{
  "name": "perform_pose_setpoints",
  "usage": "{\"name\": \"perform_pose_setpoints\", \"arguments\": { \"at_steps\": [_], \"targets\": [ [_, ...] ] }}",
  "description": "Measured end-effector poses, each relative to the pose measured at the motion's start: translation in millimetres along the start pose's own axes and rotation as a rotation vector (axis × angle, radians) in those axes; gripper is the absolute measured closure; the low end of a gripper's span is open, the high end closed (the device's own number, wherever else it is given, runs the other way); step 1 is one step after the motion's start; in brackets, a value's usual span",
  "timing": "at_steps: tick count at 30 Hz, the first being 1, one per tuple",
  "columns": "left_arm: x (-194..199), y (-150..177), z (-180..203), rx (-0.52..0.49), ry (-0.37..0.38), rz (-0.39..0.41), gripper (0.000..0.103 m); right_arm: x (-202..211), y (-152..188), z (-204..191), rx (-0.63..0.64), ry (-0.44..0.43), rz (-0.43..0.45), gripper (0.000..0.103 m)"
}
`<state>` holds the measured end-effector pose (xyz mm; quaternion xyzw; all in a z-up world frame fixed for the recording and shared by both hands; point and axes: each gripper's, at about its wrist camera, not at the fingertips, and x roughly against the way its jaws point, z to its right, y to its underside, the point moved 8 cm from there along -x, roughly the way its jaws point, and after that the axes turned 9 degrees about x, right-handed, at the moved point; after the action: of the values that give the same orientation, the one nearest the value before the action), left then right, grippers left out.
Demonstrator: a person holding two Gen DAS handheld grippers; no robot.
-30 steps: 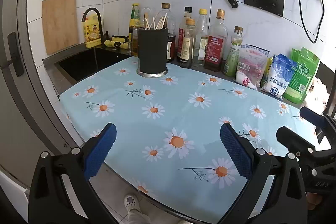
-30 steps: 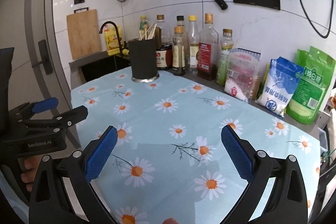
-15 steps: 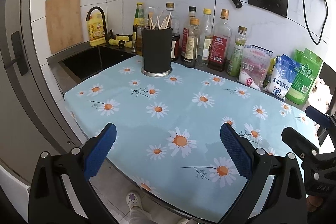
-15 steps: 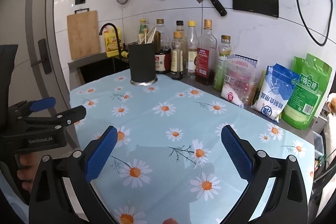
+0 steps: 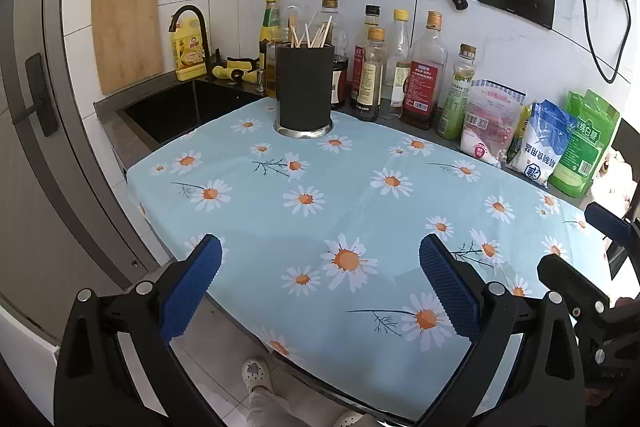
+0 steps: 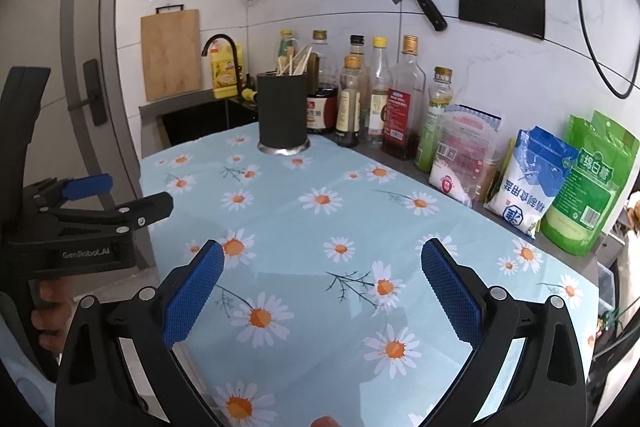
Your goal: Organize utensils
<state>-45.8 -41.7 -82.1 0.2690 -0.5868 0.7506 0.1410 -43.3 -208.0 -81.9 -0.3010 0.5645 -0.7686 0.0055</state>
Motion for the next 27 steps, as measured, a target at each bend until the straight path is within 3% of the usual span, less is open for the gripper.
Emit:
{"name": "perform_pose_setpoints", "arguments": {
  "at_steps": [27],
  "targets": [
    [2.0,-1.7,2.2,0.0,-0.008,-0.001,0.006,3.2,0.5,3.4,0.0,0.003,0.022,0.008]
  ]
}}
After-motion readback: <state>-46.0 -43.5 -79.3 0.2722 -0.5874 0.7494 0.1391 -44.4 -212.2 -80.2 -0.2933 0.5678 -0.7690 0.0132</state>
